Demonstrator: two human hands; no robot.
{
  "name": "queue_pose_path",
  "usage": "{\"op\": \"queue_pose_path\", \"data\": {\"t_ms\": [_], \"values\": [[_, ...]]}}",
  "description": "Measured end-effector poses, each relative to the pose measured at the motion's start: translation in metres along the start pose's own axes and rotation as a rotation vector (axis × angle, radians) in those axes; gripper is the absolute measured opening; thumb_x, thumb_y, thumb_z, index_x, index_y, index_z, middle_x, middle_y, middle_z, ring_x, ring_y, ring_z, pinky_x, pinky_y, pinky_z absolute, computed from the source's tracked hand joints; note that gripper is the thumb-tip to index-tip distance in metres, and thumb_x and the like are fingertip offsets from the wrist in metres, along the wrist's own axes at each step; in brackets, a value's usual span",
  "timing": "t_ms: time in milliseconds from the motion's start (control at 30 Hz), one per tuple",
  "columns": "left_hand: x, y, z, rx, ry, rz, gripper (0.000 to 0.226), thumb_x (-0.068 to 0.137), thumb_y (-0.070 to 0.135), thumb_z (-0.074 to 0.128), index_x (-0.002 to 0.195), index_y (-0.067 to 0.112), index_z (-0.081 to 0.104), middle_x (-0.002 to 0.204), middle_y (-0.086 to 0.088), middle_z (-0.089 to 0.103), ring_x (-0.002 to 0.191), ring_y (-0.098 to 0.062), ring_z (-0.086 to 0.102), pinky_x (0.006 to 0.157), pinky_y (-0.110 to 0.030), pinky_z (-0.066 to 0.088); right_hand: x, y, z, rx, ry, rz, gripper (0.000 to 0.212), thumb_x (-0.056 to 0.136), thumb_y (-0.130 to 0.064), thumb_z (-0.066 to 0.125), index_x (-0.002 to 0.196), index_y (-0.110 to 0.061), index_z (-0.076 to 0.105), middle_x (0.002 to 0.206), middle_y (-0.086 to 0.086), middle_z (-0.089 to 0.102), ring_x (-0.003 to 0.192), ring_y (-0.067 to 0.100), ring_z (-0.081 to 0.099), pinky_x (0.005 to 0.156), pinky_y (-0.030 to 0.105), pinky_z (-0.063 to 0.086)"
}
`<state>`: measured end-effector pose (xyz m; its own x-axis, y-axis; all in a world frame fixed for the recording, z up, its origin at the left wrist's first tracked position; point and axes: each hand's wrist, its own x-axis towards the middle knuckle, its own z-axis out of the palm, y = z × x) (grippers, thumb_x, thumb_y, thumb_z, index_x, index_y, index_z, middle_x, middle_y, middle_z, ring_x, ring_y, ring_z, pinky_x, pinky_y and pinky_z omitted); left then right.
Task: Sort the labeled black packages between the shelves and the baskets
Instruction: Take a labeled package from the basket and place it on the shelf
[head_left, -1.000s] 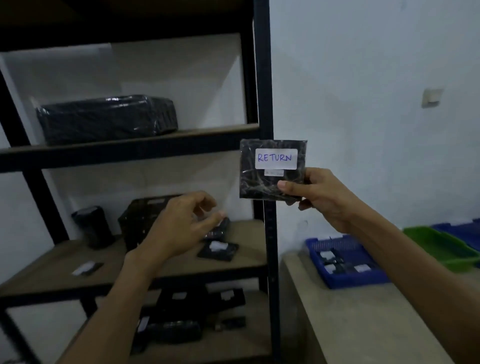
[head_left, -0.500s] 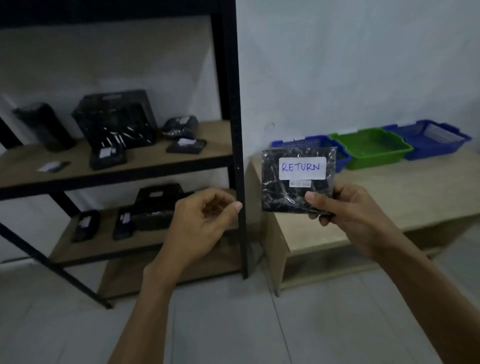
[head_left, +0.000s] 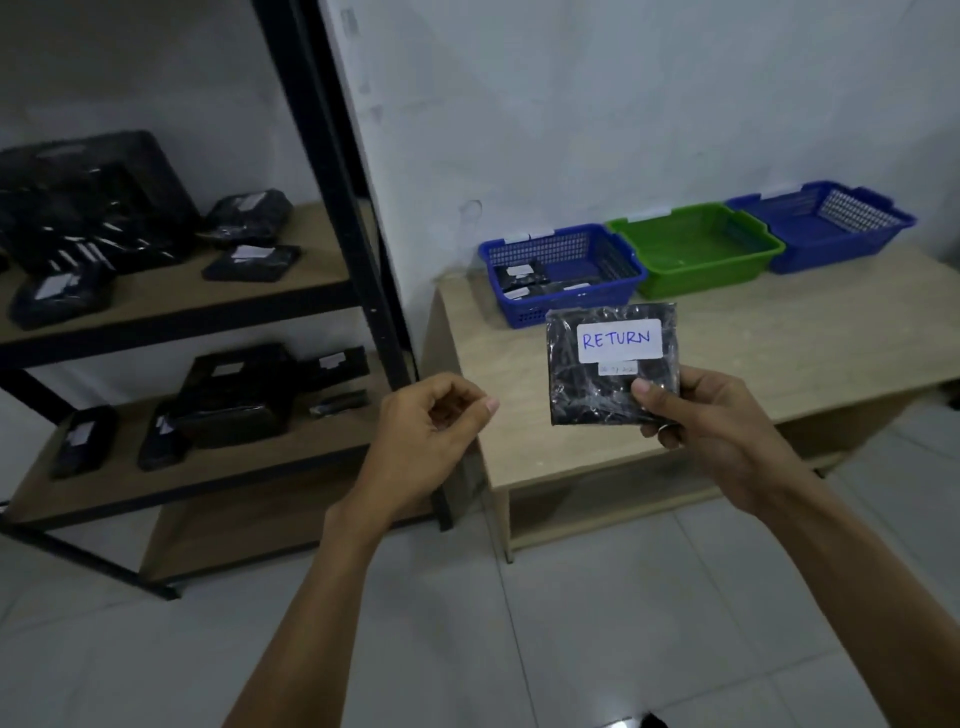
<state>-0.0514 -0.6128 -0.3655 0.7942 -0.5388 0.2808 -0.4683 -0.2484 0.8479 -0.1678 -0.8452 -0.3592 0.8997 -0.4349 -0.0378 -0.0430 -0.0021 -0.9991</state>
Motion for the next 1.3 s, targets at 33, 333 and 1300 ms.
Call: {"op": "queue_pose_path", "data": {"t_ms": [33, 333, 1300], "values": [[0.014, 0.0, 0.015, 0.014, 0.002, -0.007, 0.01, 0.087, 0.025, 0.068, 0.086, 0.016, 0.071, 0.08, 0.005, 0.07, 0.076, -0.012, 0.066, 0.069, -0.027, 0.055, 0.013, 0.003, -0.016, -0.007, 0.01, 0.002, 0.015, 0.085, -0.013, 0.063, 0.092, -0.001, 0.068, 0.07, 0.008, 0.059, 0.052, 0.009, 0.05, 0.043, 0.016, 0.034], [0.121, 0.0, 0.117, 0.064, 0.075, -0.126, 0.008, 0.085, 0.026, 0.071, 0.08, 0.019, 0.07, 0.073, 0.008, 0.068, 0.067, -0.006, 0.061, 0.063, -0.02, 0.051, 0.122, 0.014, -0.117, -0.007, 0.024, 0.028, 0.01, 0.087, -0.015, 0.064, 0.087, -0.006, 0.067, 0.06, -0.004, 0.06, 0.046, 0.007, 0.049, 0.041, 0.018, 0.03], [0.44, -0.227, 0.248, 0.223, -0.187, -0.334, 0.028, 0.081, 0.034, 0.074, 0.1, 0.017, 0.063, 0.096, 0.003, 0.062, 0.09, -0.012, 0.06, 0.081, -0.029, 0.054, 0.56, 0.123, -0.128, -0.136, 0.033, 0.274, 0.02, 0.089, -0.001, 0.059, 0.104, -0.01, 0.049, 0.088, 0.007, 0.062, 0.07, 0.015, 0.061, 0.055, 0.026, 0.057]]}}
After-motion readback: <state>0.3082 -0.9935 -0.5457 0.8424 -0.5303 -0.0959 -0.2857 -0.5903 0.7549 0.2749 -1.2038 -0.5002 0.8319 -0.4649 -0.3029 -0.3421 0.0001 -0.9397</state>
